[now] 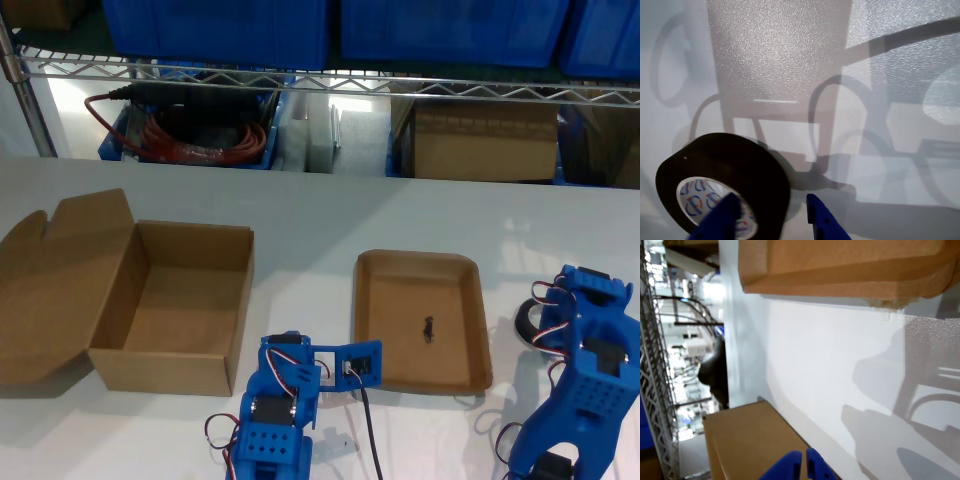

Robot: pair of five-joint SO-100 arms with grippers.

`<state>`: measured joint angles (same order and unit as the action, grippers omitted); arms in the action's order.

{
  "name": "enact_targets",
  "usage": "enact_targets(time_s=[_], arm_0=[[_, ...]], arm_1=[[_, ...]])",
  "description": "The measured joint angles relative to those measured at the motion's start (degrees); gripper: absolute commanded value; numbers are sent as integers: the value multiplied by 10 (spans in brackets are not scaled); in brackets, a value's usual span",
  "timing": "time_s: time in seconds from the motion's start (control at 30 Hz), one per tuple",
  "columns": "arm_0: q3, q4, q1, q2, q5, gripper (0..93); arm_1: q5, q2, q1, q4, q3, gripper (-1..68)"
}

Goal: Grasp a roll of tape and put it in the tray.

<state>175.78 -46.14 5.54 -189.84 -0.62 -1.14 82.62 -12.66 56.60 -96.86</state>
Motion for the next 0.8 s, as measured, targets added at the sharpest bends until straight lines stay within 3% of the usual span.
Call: enact_targets(time_s=[0.47,0.63,0.8], arm_0=[[0,0,0,0,0,2],[0,0,0,0,0,2],[0,0,0,0,0,2]], arm_1=[[-1,8,23,6,12,2],[-12,92,117,18,12,2],[-12,135,254,66,12,1]])
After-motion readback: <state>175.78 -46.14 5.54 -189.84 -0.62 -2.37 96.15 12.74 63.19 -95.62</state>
